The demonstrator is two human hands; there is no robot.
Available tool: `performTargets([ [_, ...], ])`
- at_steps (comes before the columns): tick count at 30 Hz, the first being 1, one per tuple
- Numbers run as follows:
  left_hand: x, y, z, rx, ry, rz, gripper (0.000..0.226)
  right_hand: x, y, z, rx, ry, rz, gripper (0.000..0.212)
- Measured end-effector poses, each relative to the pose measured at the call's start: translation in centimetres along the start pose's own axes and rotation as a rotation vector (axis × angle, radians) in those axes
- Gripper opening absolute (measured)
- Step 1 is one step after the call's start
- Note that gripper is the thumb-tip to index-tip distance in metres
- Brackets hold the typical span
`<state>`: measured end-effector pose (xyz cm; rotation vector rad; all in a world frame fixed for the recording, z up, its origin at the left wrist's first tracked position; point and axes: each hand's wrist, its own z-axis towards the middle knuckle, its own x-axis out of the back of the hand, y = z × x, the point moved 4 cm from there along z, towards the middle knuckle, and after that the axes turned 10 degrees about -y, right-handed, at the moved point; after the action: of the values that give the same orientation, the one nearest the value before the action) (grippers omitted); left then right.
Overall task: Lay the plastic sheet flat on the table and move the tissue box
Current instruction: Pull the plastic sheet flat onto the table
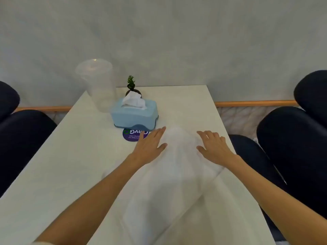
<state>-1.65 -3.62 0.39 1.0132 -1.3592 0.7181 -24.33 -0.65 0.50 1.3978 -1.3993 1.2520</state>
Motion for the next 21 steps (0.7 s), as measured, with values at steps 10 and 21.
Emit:
performTargets([
  [10, -2.9, -5.0, -0.2, 0.32, -0.079, -0.071, 0.042, -2.8, 2.6, -1.1, -0.23, -0.062, 0.094, 0.037],
  [21, -2.3, -5.9, -0.5, 0.378, -0.04, 0.0, 0.028, -3.3, 3.9, -2.3, -0.382, 0.041, 0.401, 0.026],
])
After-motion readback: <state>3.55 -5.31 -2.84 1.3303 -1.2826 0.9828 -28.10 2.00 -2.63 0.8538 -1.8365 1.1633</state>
